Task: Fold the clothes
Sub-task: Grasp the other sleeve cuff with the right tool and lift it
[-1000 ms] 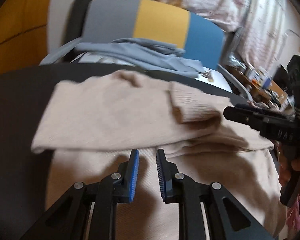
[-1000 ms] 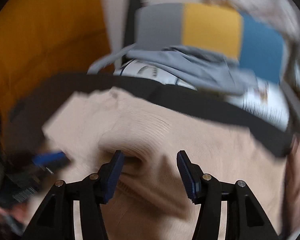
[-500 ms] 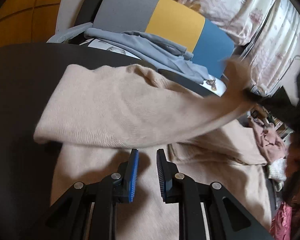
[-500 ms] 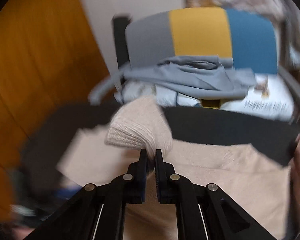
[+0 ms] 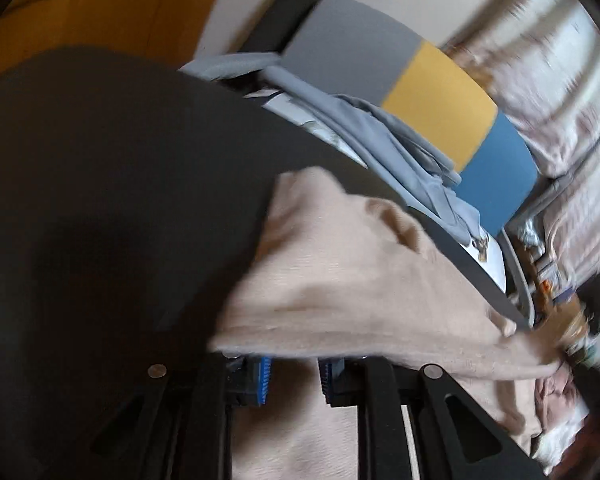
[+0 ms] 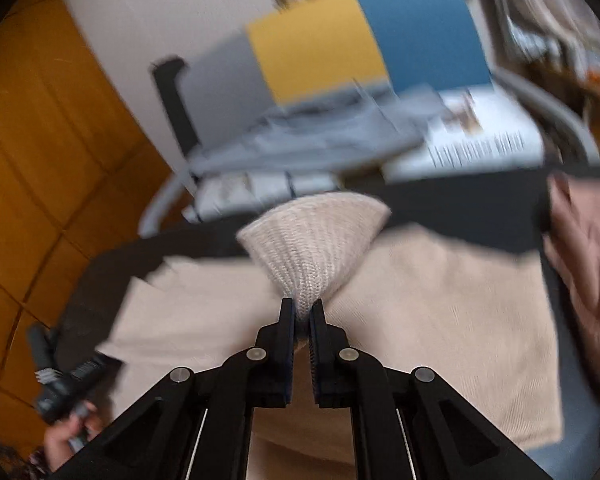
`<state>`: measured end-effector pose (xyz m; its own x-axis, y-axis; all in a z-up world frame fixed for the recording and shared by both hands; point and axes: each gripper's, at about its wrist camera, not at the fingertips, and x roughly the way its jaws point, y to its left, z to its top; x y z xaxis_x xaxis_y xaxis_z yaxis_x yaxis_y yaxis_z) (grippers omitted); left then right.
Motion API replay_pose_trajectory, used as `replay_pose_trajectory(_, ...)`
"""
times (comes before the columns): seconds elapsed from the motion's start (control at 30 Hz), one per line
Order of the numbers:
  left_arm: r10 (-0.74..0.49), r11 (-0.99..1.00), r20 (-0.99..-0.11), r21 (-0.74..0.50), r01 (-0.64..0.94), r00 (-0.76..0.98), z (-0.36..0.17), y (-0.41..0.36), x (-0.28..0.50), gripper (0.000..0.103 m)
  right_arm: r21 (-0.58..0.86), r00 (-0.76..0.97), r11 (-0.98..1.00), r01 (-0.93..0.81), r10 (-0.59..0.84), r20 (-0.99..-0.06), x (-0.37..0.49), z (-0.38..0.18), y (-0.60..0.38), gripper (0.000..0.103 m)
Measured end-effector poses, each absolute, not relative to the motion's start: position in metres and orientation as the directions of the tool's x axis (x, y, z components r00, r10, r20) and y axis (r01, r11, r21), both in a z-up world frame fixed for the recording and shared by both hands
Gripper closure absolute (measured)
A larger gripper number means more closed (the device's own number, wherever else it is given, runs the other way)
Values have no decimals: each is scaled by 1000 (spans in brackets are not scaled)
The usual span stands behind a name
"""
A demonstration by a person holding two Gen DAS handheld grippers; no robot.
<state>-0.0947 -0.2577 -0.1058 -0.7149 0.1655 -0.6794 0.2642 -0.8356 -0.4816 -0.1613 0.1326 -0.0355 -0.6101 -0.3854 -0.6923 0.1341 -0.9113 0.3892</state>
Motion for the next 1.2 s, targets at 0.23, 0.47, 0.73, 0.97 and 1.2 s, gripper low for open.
replay_pose_trajectory(0.23, 160, -811, -665, -510, 286, -730, -108, -266, -85, 86, 587, -555, -809, 31, -503, -663, -167, -66, 164, 97)
replay_pose_trajectory(0.47, 146, -813, -671, -500, 298, -727, -109, -262, -83, 86, 640, -582, -768, 39, -538, -610, -172, -64, 174, 97)
replay_pose_trajectory(0.73, 196, -847, -716, -468, 252, -669, -94, -256, -54, 86, 709, -522, -695, -119, -563, -641, -163, -112, 190, 84)
replay_pose_trajectory(0.97, 94, -936, -652, -315, 157, -752, -62, -238, -55, 85, 738, -583, -664, -122, -554, -594, -164, -90, 196, 41)
replay_pose_trajectory(1.2, -101, -992, -755, 27, 124, -648, -86, -206, -145, 85, 614, -485, -788, -53, -517, -705, -194, -85, 170, 98)
